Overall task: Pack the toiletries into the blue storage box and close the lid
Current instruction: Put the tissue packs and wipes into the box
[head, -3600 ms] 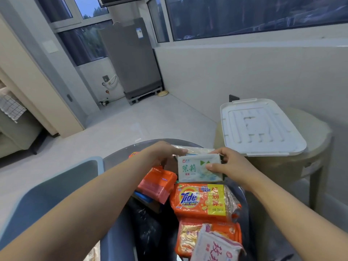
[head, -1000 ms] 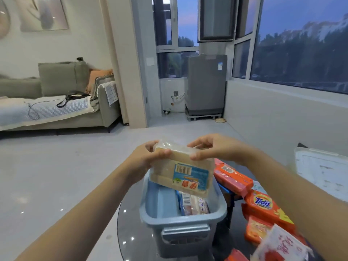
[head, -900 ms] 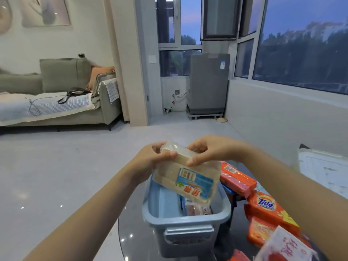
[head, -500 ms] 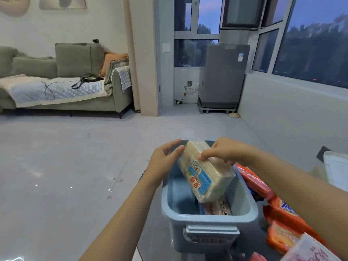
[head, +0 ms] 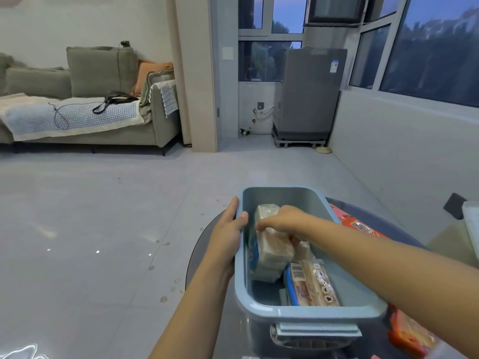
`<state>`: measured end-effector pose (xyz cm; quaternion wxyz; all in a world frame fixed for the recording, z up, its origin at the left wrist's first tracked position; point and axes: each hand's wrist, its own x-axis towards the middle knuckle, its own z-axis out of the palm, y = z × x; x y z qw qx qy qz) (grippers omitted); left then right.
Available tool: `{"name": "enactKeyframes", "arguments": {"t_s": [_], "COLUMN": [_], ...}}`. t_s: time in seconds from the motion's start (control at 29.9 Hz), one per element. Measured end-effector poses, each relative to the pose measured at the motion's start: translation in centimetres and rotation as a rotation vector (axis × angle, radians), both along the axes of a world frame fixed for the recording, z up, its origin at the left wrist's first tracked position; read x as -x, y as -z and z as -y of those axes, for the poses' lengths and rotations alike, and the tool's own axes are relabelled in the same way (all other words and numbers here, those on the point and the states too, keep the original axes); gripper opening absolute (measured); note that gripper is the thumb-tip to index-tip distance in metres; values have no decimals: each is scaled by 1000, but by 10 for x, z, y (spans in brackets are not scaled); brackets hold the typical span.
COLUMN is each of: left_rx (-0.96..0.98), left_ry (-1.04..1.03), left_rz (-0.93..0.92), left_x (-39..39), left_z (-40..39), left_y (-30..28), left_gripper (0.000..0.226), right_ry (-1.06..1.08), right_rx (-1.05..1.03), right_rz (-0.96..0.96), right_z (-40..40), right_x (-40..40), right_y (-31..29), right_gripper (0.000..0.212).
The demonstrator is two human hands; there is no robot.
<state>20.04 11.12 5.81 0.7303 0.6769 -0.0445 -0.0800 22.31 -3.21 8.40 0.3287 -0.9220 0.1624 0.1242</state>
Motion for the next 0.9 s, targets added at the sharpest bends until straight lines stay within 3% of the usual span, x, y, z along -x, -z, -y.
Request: {"name": "enactKeyframes", "arguments": {"t_s": [0.17,0.33,0.53,0.7,0.8,0.87,0.9], "left_rx": [28,20,-61,-174,-244,-295,-311], "left_ry": [-35,-60,-71,-78,-57,-58,-57], "left_rz": [-17,-21,-26,36,95,142,160], "left_x": [0,4,7,16,26,32,34], "left_z": [4,4,4,3,4,6,7], "left_y": [-3,-7,-13,-23,-30,-34,-35], "left_gripper": [51,52,53,52,24,22,32], "right_ry": [27,43,42,-45,-113,-110,-105], "right_rx": [44,67,51,-60,-137,-234,-282], "right_rz": [27,-70,23,-95,57,200,266], "right_z": [-11,-5,-6,-2,6,14,19], "right_x": [-3,-4,-1,12,27,40,48], "right_y": [18,15,19,-3,-18,-26,-29], "right_gripper": [51,48,42,52,51,47,44]}}
